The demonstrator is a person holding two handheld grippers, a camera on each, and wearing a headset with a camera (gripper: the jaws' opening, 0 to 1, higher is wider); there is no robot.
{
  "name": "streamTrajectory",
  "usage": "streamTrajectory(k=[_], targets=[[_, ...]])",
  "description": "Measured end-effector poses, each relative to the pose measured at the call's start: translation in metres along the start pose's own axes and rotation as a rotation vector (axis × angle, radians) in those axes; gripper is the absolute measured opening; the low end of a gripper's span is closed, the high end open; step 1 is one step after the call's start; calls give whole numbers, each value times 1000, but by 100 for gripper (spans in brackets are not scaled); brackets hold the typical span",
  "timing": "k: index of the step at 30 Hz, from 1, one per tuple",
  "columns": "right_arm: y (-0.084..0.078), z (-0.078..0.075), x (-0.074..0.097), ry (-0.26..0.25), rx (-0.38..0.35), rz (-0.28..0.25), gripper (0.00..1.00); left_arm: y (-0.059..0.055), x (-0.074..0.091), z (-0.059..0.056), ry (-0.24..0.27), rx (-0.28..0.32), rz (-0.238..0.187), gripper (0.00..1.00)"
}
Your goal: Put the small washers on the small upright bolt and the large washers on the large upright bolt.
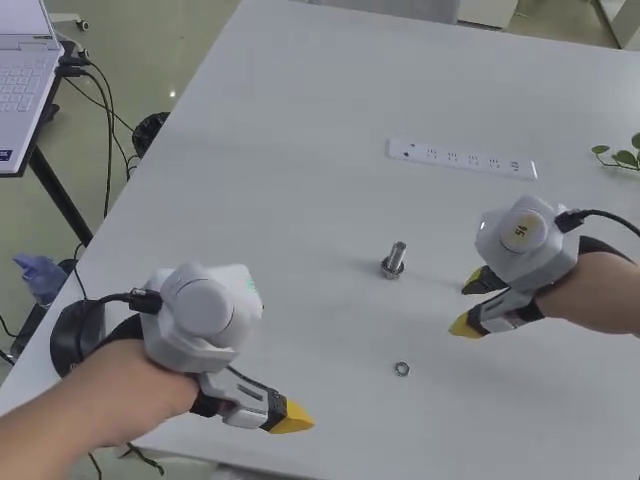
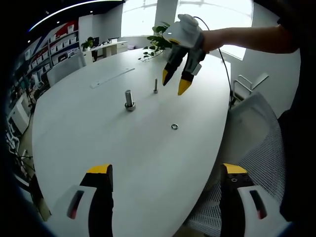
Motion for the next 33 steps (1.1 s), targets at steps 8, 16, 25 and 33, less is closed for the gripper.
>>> streamTrajectory(k=[8, 16, 25, 33], targets=[[-4, 27, -12, 57, 56, 14, 41, -3, -2, -5, 1, 4, 7, 94], [-3, 43, -22, 91, 85, 2, 41, -1, 2, -12, -3, 14, -21, 96], [0, 50, -42, 92, 135, -5, 39, -2, -2, -18, -2, -7, -6, 97], [-1, 52, -65, 95, 153, 4, 35, -3, -1, -18, -8, -14, 6, 96]])
Point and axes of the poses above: the centre of the closed fingertips' face, and the gripper's own axes: x roughly backward along the fingers, z roughly to its left, y roughly out of its top, the point moved 7 cm from there along x, roughly backward along the fingers, and after that the axes turned 7 degrees about -z, right-handed, at the moved point
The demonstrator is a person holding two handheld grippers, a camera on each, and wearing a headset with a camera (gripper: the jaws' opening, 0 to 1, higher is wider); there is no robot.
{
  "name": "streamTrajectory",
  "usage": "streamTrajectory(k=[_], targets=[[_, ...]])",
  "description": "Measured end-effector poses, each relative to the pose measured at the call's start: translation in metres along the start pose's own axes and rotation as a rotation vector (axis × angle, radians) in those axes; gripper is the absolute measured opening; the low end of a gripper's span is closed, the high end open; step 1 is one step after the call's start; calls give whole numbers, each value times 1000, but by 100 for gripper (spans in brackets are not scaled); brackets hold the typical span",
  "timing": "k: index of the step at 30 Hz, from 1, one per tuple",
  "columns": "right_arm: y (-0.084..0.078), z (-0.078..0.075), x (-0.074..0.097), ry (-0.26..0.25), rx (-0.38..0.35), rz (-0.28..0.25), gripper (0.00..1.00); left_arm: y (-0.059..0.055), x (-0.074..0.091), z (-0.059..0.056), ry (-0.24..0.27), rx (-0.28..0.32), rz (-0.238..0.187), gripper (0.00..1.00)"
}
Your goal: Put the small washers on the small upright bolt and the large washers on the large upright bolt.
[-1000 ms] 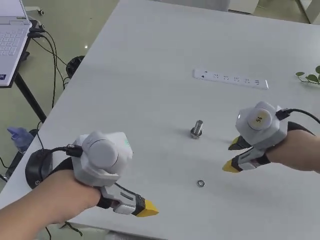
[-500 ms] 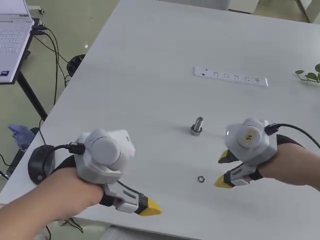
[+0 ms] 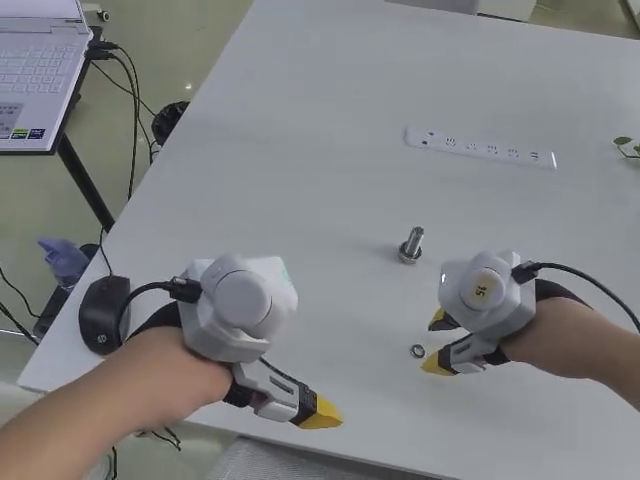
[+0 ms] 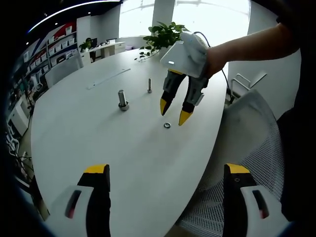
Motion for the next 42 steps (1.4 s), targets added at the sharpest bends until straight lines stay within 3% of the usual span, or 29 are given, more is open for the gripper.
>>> streamTrajectory(k=[5, 23, 30, 42], targets=[[-3, 1, -9, 5, 24, 34, 34, -1, 0, 0, -11, -9, 10, 95], [-6, -2, -18, -9, 59, 60, 33, -4, -4, 2, -22, -1, 17, 91], [-4, 0, -19, -12, 64, 53, 27, -6, -3, 1, -27, 10, 17, 90], [1, -2, -21, -6, 106, 113, 19, -8, 1, 5, -17, 17, 17, 88]])
Point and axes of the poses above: the centre of the closed fingertips' face, and the gripper's own axes: x roughly backward along the fingers, z roughly to its left, y roughly out of its top, the point moved 7 cm from there along x, roughly backward along the fingers, and after that the axes turned 7 degrees about -z, right-handed, at the moved point
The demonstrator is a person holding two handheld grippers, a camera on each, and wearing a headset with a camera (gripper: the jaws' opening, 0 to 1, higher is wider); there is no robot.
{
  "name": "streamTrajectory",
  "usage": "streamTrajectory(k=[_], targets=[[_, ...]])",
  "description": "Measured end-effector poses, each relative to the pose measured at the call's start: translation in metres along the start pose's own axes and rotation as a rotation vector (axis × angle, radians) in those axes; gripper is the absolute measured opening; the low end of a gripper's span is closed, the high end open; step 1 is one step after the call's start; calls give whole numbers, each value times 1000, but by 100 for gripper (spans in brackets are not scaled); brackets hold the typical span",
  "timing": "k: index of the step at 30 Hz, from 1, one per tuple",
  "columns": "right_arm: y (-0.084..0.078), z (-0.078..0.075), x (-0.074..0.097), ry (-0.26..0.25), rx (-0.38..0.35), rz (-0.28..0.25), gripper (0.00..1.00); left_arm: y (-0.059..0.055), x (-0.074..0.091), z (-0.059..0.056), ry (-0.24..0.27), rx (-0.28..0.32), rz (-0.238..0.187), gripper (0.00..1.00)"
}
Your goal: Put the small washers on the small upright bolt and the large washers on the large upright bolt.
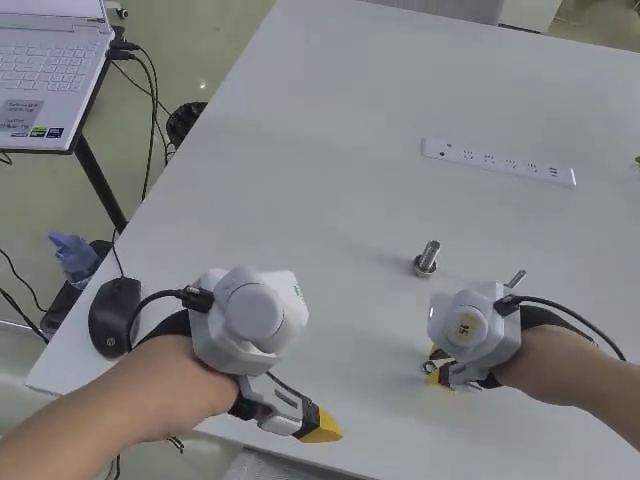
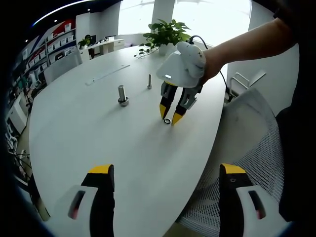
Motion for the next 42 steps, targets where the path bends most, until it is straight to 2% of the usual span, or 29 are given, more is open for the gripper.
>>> streamTrajectory(k=[3, 7, 9, 12, 14, 18, 22, 28, 35, 42], targets=[[1, 0, -1, -1, 32, 33, 15, 0, 0, 0, 1, 1, -3, 87], [3, -1, -1, 12, 57, 53, 14, -1, 1, -1, 7, 5, -6, 87], [2, -1, -1, 15, 60, 48, 13, -1, 3, -1, 12, 11, -10, 86], [0, -4, 0, 20, -1, 20, 12, -2, 4, -1, 19, 16, -12, 86], [-2, -5, 1, 15, -17, 3, 12, -3, 5, -1, 22, 19, -9, 85], [-2, -2, 1, 5, 13, -8, 12, -2, 5, -1, 26, 22, -10, 85], [-4, -4, 3, 1, 13, 6, 12, 2, 4, -5, 34, 32, -36, 86], [-8, -6, 12, 7, -2, 6, 12, 1, 3, -5, 46, 35, -39, 88], [-22, -15, 32, -13, -72, -32, 12, -1, 3, -2, 74, 54, -60, 92], [-44, -24, 46, -33, -113, -27, 12, -5, 5, -2, 93, 70, -54, 93]])
Point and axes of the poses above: the centre of the closed fingertips' face, and the gripper's own axes: x roughly backward along the fingers, z roughly to its left, y roughly out of its top, the point moved 7 cm from there along x, roughly backward along the fingers, and after that the axes turned 7 degrees about -z, right-handed, at the moved point
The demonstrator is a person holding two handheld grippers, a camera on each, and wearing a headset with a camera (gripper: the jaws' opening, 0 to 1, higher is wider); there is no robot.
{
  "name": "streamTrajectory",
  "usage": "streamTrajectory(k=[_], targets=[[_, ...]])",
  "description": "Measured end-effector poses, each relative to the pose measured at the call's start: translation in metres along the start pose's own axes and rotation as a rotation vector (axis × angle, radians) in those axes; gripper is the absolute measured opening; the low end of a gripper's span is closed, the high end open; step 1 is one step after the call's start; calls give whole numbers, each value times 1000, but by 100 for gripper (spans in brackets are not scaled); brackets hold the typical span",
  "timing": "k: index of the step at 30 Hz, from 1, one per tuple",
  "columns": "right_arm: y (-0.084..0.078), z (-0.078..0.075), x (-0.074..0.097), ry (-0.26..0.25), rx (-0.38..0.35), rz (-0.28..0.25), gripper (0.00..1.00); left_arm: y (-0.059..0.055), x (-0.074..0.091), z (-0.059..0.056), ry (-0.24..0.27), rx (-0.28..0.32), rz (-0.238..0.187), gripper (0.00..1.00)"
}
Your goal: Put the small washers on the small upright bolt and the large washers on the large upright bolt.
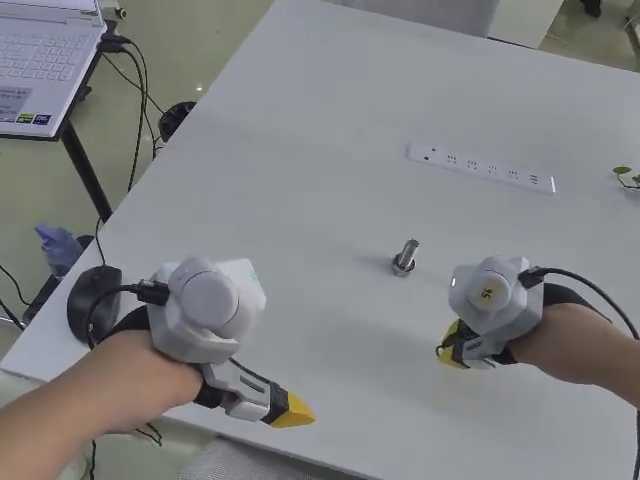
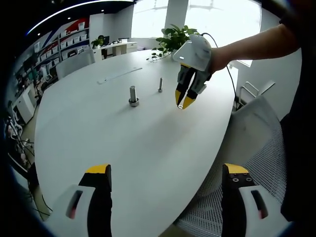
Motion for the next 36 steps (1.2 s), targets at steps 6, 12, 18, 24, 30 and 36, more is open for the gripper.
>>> streamTrajectory(k=[6, 12, 18, 24, 30, 36], targets=[[-15, -11, 10, -21, -30, -5, 12, -1, 7, -1, 38, 31, -13, 94], [-34, -18, 20, -29, -57, -3, 12, 0, 9, -4, 65, 42, -12, 94], [-50, -29, 31, -43, -84, 11, 12, -1, 11, -6, 87, 53, -12, 92], [-59, -44, 42, -66, -94, 19, 12, -1, 11, -9, 103, 61, -15, 93], [-54, -58, 56, -103, -119, 3, 12, -4, 10, -15, 115, 72, -16, 93], [-42, -67, 64, -129, -100, -6, 12, -4, 10, -17, 128, 75, -22, 93]])
Point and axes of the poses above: the centre of the closed fingertips' face, and the gripper's own axes: x roughly backward along the fingers, z roughly to its left, y roughly out of its top, the point moved 7 cm from there along x, roughly backward along the fingers, and after that the axes turned 7 degrees about -z, right-handed, at the moved point
